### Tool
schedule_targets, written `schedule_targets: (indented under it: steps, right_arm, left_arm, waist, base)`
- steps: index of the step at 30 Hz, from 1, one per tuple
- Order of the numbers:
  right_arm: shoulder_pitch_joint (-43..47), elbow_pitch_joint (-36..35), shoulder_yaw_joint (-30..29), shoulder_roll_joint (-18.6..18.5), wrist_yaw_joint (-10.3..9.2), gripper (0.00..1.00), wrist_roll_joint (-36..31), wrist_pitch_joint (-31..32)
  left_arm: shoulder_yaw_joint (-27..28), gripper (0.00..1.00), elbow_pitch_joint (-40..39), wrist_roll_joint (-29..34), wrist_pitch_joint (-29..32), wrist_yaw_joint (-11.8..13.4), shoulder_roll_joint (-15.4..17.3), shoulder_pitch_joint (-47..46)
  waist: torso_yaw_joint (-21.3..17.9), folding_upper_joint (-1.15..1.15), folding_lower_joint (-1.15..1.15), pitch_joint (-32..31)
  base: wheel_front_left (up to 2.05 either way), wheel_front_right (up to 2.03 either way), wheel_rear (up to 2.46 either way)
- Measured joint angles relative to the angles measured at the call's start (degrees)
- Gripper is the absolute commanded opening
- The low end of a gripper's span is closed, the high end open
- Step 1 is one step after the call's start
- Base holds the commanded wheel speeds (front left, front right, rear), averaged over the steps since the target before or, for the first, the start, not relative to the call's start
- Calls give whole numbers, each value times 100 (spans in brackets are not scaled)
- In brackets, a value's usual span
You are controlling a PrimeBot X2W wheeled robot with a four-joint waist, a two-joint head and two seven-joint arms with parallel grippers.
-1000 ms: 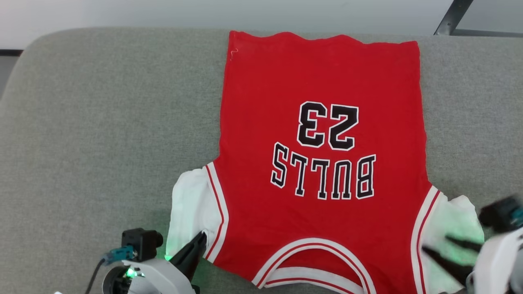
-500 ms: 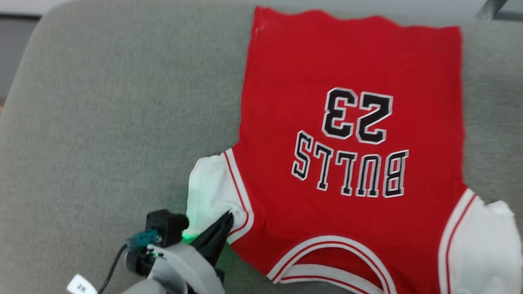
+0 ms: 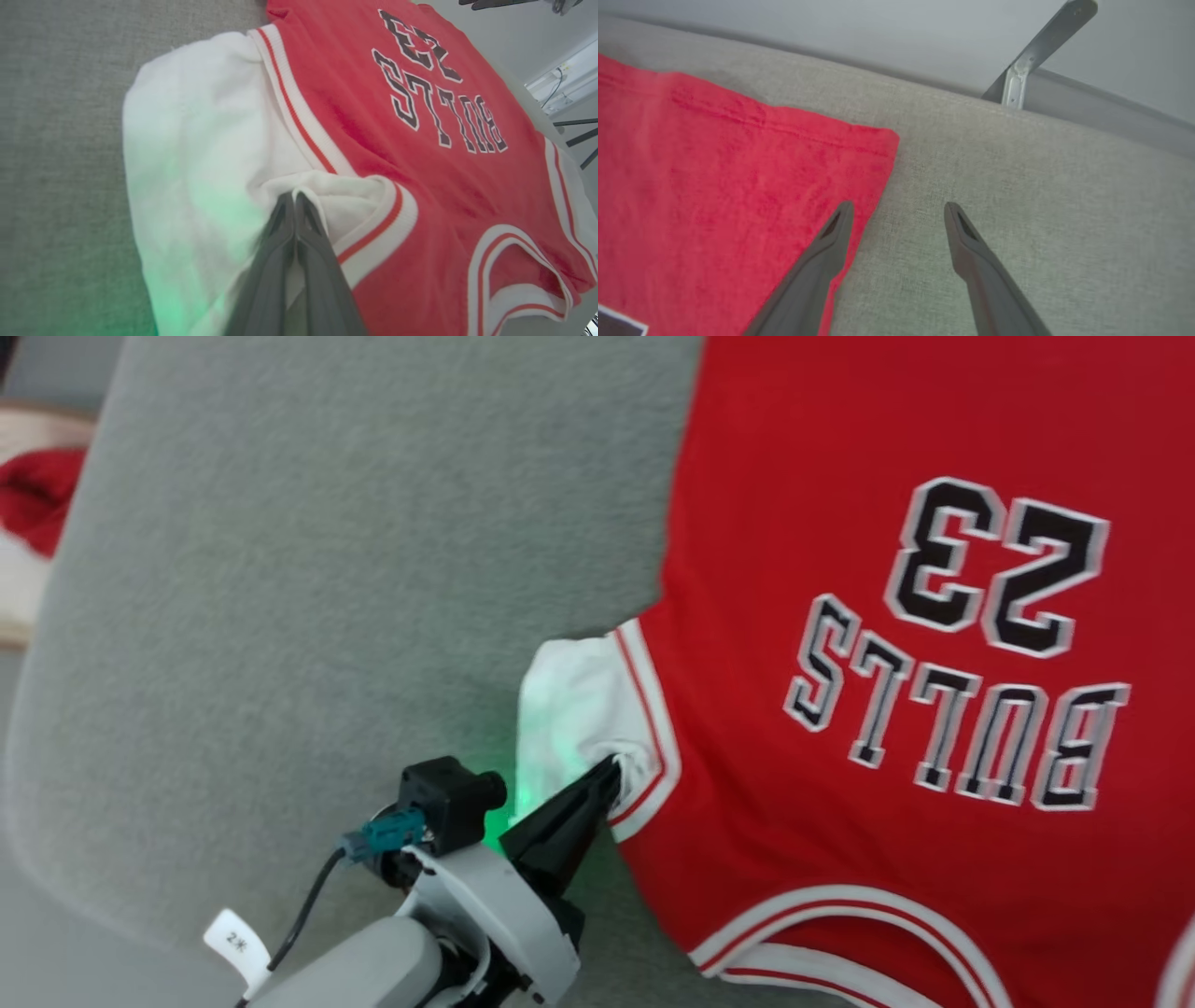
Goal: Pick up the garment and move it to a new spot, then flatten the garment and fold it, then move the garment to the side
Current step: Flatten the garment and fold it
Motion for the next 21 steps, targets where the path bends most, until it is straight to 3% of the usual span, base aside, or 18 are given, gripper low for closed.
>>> schedule_targets:
  steps: [9,10,12,13,21]
  right_arm:
    - [-597,931,63,76,-3,100,-136,152]
    - [-629,944,81,62,-5,65,-125,157]
    - [-694,985,123,24,-7,15,-84,140]
    - [-705,1011,140,18,-7,0,-80,103]
    - [-528,1196,382,169,-5,0,225,-310]
  left_arm:
    - [-23,0,-51,40,-126,-103,-146,-123]
    - [-22,0,-59,40,-132,-107,-154,-135]
    - [-20,0,-65,40,-157,-135,-164,-144]
    - [-16,0,-63,40,-162,-138,-171,-149]
    - [43,0,166,20,-253,-145,-171,-146]
  waist:
    - [445,0,0,480]
    - [473,0,0,513]
    - [513,0,0,554]
    - [519,0,0,554]
    - [419,0,0,299]
  base:
    - [0,0,0]
    - [0,0,0]
    - [0,0,0]
    - [0,0,0]
    - [0,0,0]
